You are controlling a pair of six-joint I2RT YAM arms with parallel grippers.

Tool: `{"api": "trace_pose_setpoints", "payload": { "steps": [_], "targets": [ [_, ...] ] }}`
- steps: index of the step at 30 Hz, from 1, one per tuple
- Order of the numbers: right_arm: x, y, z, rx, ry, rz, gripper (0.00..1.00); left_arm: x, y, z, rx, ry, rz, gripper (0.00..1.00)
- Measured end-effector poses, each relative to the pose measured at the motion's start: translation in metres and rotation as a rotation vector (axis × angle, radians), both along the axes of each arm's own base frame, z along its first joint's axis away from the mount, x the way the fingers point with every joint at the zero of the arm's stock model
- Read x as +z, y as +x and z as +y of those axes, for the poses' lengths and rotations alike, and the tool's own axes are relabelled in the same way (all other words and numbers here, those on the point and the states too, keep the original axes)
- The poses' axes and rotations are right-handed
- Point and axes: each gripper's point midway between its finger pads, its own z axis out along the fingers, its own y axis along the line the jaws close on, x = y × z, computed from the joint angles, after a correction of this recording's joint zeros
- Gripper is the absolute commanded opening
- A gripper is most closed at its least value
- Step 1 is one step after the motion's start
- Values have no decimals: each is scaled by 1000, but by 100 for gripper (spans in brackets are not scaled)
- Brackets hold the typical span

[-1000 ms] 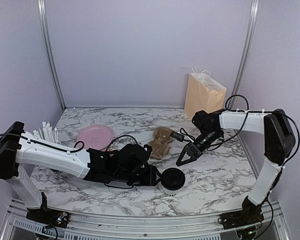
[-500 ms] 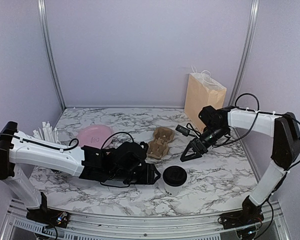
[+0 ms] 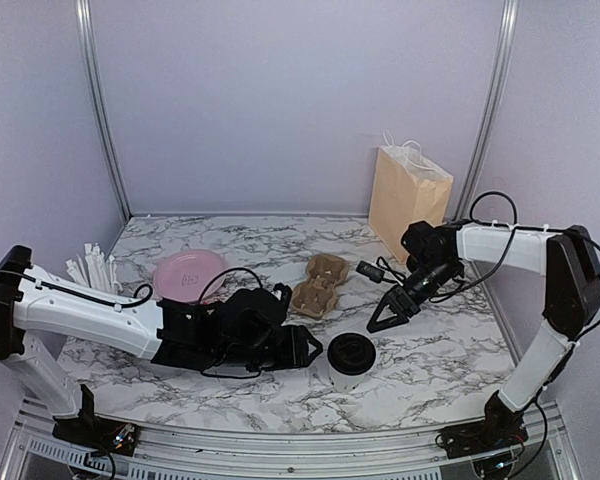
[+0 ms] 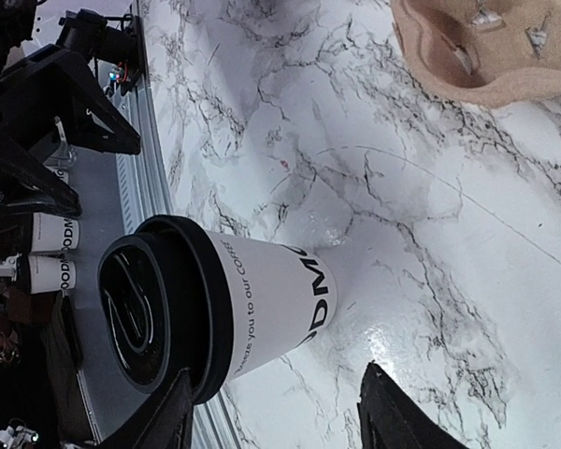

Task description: Pack the takeout coffee

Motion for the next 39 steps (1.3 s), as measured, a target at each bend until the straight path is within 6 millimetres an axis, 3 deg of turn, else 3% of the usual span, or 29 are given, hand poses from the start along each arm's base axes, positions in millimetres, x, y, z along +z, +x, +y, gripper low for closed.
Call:
{"api": "trace_pose_setpoints", "payload": {
  "steps": [9, 15, 23, 28, 39],
  "targets": [
    [-1, -14, -5, 33, 6, -4, 68, 2, 21, -1, 47, -50, -19, 49],
    [5, -23, -6, 90, 42, -23, 72, -17, 32, -9, 31, -33, -5, 49],
    [0, -36, -6, 145, 58, -35, 72, -29, 26, -22, -23, -26, 30, 49],
    [-6, -45, -1, 183, 52, -39, 69, -29, 26, -23, -26, -30, 34, 51],
    [-4, -45, 4, 187, 67, -47, 64, -19, 15, -26, -51, -56, 36, 51]
  ]
}}
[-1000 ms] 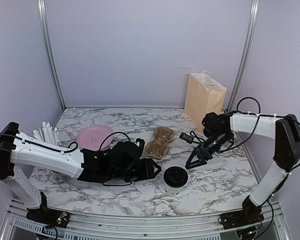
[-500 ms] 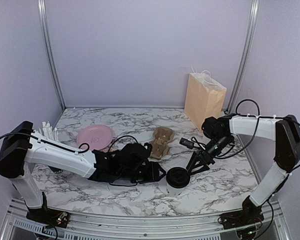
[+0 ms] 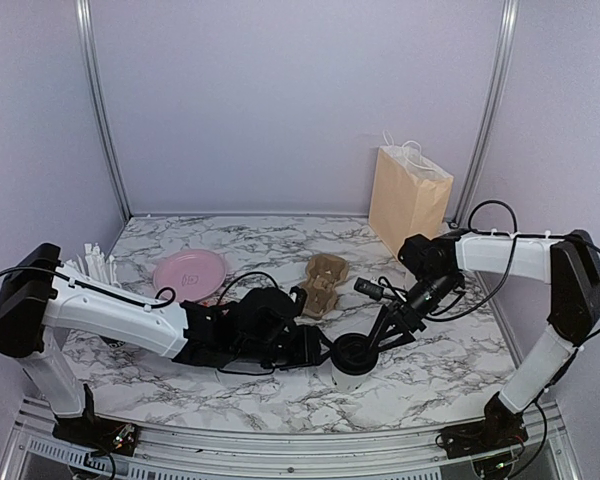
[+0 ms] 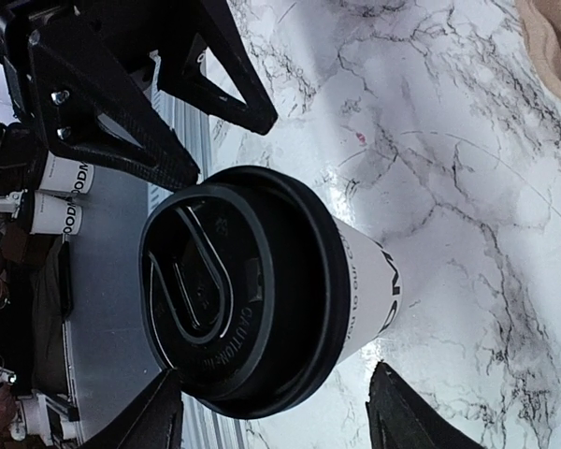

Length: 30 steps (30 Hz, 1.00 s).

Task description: Pack the takeout coffee

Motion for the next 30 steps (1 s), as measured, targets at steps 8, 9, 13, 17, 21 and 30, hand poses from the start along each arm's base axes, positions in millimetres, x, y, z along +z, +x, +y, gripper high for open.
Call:
{"api": "trace_pose_setpoints", "payload": {
  "steps": [8, 9, 13, 17, 21, 30],
  "targets": [
    [-3, -2, 0, -17, -1, 26, 61, -9, -2, -3, 0, 3, 39, 43],
    [-4, -2, 1, -23, -2, 34, 60, -9, -1, -3, 6, -4, 48, 41],
    [-7, 1, 4, -52, -3, 63, 55, -15, 6, -6, 18, -40, 83, 36],
    [-9, 3, 6, -85, -12, 109, 51, -16, 6, -8, 8, -70, 106, 33],
    [-8, 5, 6, -97, -13, 125, 56, -15, 3, -10, -13, -78, 112, 34],
    [13, 25, 4, -65, -9, -40, 73, 1, 14, -9, -33, 59, 0, 43]
  ]
}}
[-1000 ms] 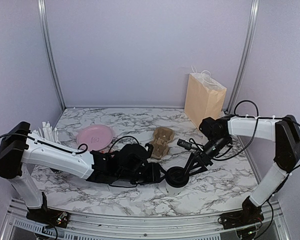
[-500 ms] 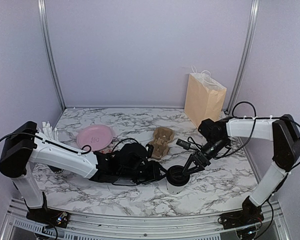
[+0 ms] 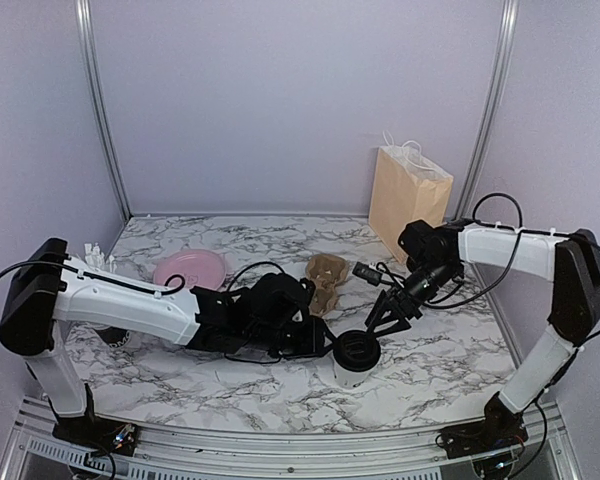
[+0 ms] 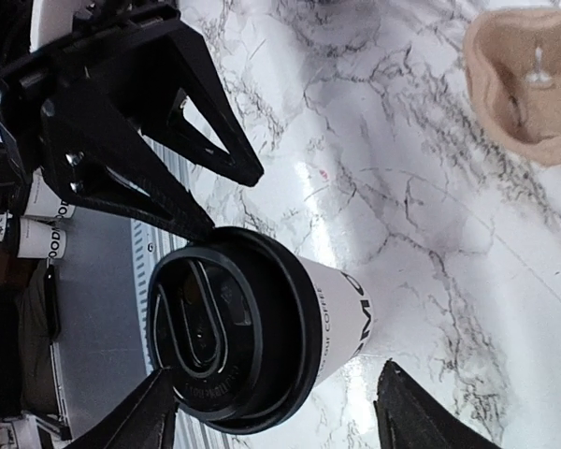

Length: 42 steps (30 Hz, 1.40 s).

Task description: Pack the takeout coffee

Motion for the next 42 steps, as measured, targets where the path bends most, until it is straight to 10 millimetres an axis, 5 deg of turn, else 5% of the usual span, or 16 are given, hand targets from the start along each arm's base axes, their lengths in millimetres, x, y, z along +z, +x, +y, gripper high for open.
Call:
{"api": "trace_pose_setpoints", "payload": {
  "steps": [7, 13, 22, 42],
  "targets": [
    [53, 7, 1, 60, 74, -256, 77, 44, 13, -1, -13, 5, -138, 65],
    [55, -9, 10, 193, 56, -461, 84, 86, 34, 27, 72, 40, -308, 99],
    [35, -36, 23, 380, 9, -598, 86, 99, 64, 86, 242, 135, -401, 99],
    [-1, -43, 30, 449, -80, -614, 85, 82, 57, 77, 174, 140, -339, 98]
  ]
}}
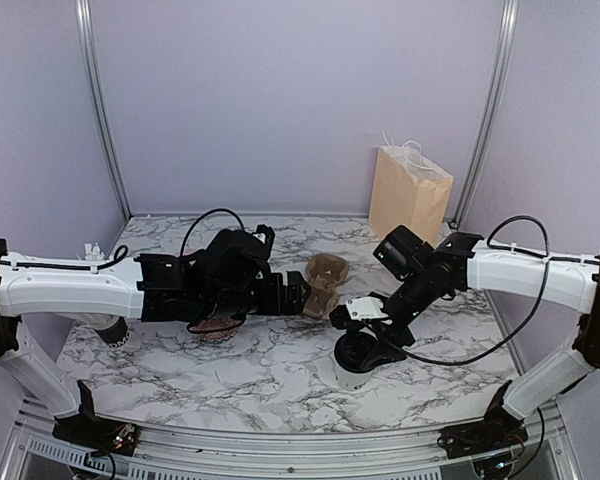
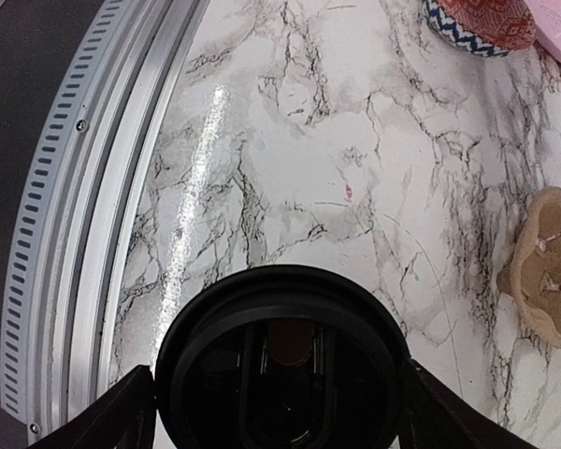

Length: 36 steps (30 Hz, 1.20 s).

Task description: Pack the takeout coffee

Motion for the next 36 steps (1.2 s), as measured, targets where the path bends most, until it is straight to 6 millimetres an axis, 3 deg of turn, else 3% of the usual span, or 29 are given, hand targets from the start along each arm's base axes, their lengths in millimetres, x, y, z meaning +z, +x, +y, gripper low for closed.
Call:
{"api": "trace_pose_setpoints", "payload": {
  "steps": [15, 21, 24, 28, 36],
  "targets": [
    [-2, 2, 1, -20, -29, -46, 69, -1, -3, -2, -17, -5, 12, 97],
    [7, 10, -16, -88, -50, -65, 69, -1, -5, -4, -35, -5, 17, 96],
    [19, 32, -42, -198, -40, -81, 69, -2, -6, -5, -46, -1, 16, 96],
    [30, 66, -93, -386, -43, -111, 68, -1, -6, -5, -54, 3, 10, 96],
    [27, 102, -188, -697, -90, -116, 68, -3, -7, -12, -81, 12, 11, 97]
  ]
}}
